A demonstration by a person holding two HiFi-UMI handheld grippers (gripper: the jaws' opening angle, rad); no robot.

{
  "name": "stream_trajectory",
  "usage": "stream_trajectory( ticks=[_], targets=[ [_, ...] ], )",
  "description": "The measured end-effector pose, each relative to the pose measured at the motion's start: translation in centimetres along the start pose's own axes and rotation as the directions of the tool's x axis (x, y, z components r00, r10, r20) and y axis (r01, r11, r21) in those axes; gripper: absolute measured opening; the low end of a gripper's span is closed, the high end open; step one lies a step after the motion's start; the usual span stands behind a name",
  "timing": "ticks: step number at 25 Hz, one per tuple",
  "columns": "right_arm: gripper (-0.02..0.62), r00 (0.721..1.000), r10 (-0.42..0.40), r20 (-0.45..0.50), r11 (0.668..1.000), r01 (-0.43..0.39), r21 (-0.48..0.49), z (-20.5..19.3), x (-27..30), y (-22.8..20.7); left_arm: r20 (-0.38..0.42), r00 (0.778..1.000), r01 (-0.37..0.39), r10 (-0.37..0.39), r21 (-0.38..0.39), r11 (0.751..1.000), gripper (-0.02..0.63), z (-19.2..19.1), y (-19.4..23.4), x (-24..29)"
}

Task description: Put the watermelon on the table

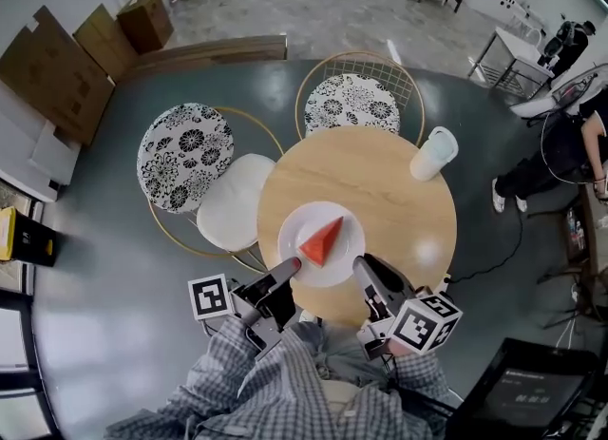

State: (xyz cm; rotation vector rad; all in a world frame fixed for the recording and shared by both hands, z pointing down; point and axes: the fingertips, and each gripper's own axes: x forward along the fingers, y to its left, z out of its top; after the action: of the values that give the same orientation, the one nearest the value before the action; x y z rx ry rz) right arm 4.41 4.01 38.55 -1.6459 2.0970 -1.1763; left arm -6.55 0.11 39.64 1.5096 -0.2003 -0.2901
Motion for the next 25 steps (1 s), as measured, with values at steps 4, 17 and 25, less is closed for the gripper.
stream_trajectory(
  ticks=[4,17,25],
  targets=[
    [0.069,1.000,-0.011,-0.011,1.000,0.011,-0.006,0.4,0.4,-0.2,0.003,1.000,-0.001,0.001,-0.005,1.000,0.031,0.4,0.4,0.3],
    [0.069,1.000,0.004,-0.015,1.000,-0.004,-0.011,2.9,3.2,-1.3,0.045,0.999,0.010,-0.010,0.005,1.000,0.031,3.2,-0.1,2.5],
    [0.069,1.000,0.023,-0.015,1.000,-0.023,-0.009,5.4,5.5,-2.3,0.074,0.997,0.018,-0.017,-0.007,1.000,0.031,5.5,-0.2,4.6]
  ],
)
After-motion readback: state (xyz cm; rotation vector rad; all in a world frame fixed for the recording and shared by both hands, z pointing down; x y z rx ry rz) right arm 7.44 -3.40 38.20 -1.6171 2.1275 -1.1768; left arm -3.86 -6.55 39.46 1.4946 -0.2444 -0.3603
